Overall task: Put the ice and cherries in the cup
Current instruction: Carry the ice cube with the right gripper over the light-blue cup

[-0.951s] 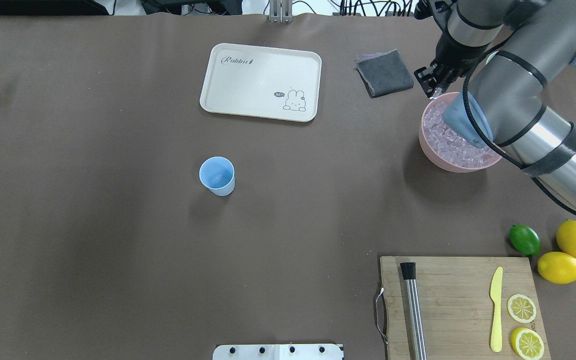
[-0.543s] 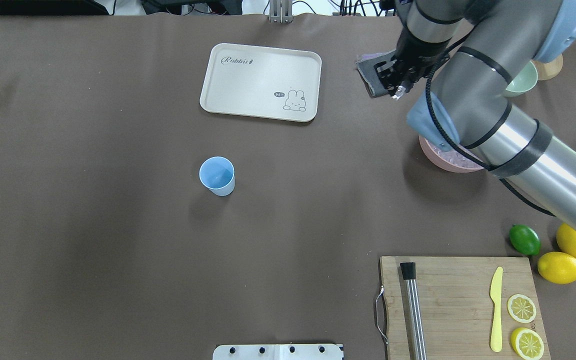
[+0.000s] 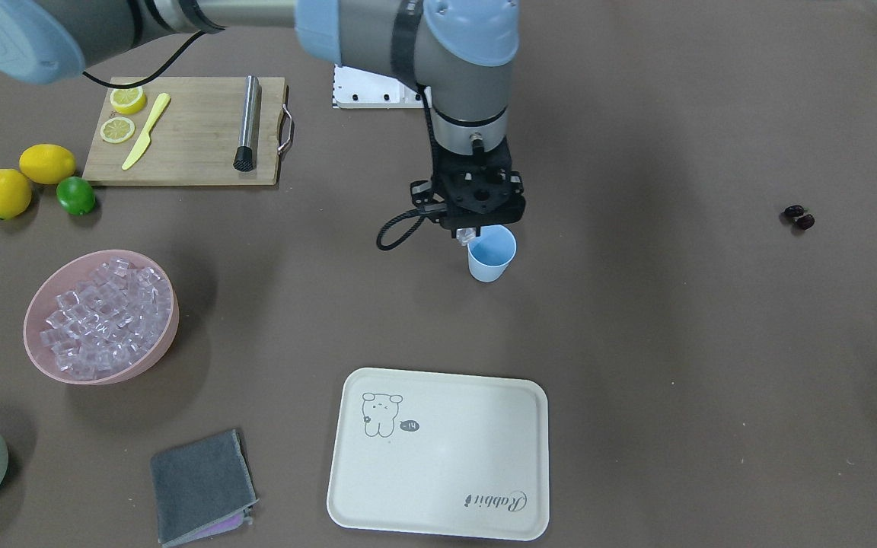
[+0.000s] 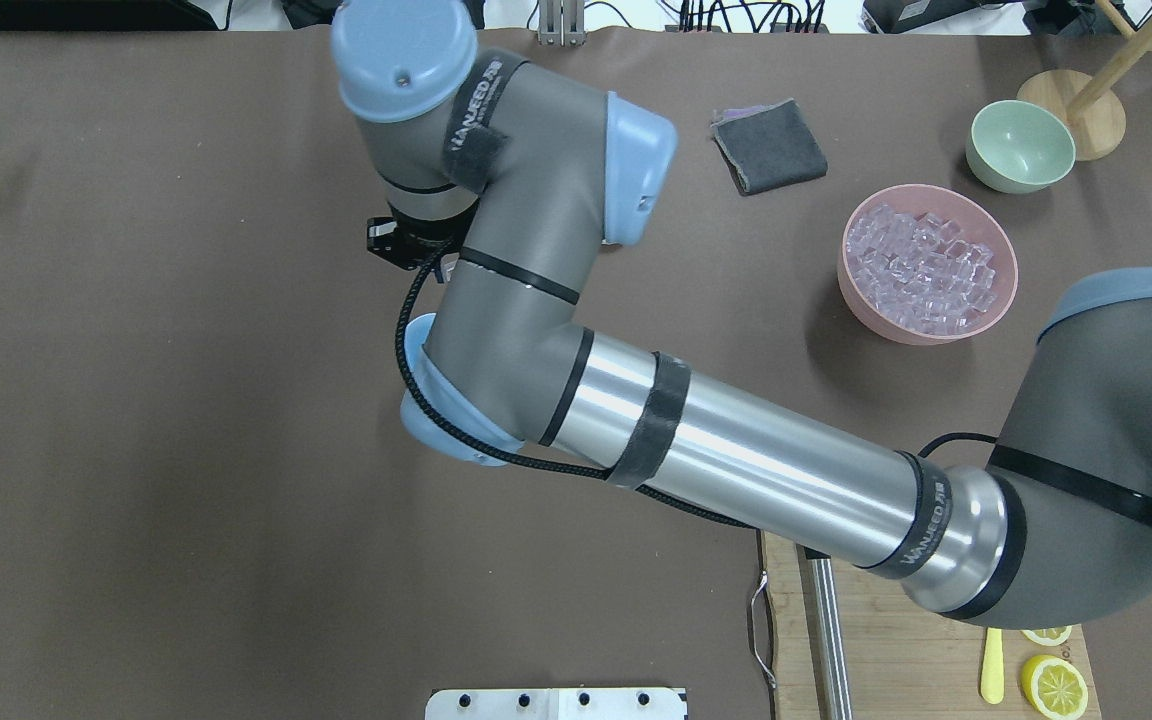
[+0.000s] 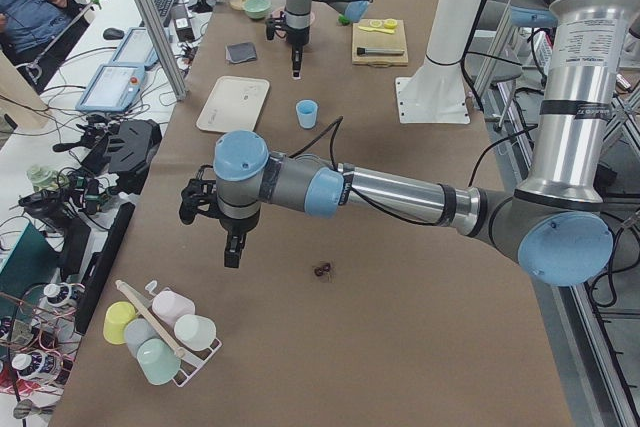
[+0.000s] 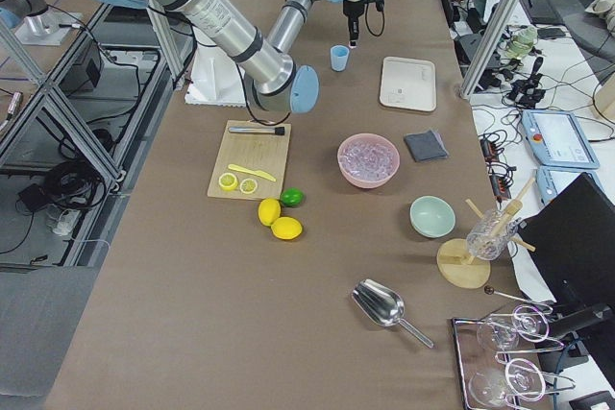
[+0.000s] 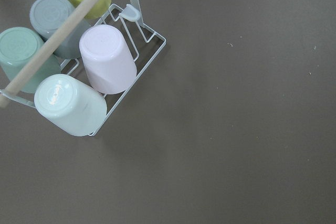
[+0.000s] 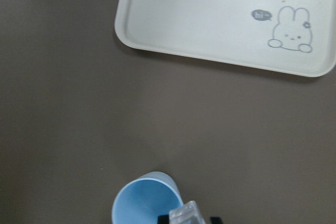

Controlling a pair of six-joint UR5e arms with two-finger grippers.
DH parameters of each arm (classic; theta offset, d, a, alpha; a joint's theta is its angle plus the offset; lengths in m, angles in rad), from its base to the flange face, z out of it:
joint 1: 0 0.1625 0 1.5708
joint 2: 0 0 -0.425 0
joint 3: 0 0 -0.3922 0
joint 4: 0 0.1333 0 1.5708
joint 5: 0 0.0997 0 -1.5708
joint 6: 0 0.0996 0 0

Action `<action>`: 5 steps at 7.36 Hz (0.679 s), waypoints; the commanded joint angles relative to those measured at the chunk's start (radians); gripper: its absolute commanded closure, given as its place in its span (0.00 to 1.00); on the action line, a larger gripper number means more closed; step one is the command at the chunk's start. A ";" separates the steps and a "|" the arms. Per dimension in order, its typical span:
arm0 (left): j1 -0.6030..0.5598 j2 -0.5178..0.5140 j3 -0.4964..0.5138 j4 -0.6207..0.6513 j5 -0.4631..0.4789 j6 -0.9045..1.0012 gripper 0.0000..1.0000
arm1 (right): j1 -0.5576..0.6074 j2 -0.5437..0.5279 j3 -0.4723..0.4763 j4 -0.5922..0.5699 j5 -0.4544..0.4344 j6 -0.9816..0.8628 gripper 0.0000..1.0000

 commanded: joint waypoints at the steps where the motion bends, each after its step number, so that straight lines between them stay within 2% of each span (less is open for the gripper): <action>1: 0.000 0.004 0.000 -0.001 -0.001 0.002 0.02 | -0.045 0.008 -0.054 0.079 -0.056 0.027 0.78; 3: 0.000 0.006 0.000 0.001 -0.001 0.002 0.02 | -0.068 -0.001 -0.044 0.081 -0.057 0.031 0.61; 4: 0.000 0.007 0.002 0.001 -0.001 0.002 0.02 | -0.080 -0.003 -0.040 0.081 -0.060 0.031 0.61; 5: 0.000 0.007 0.003 0.001 -0.001 0.003 0.02 | -0.080 -0.015 -0.032 0.081 -0.060 0.026 0.41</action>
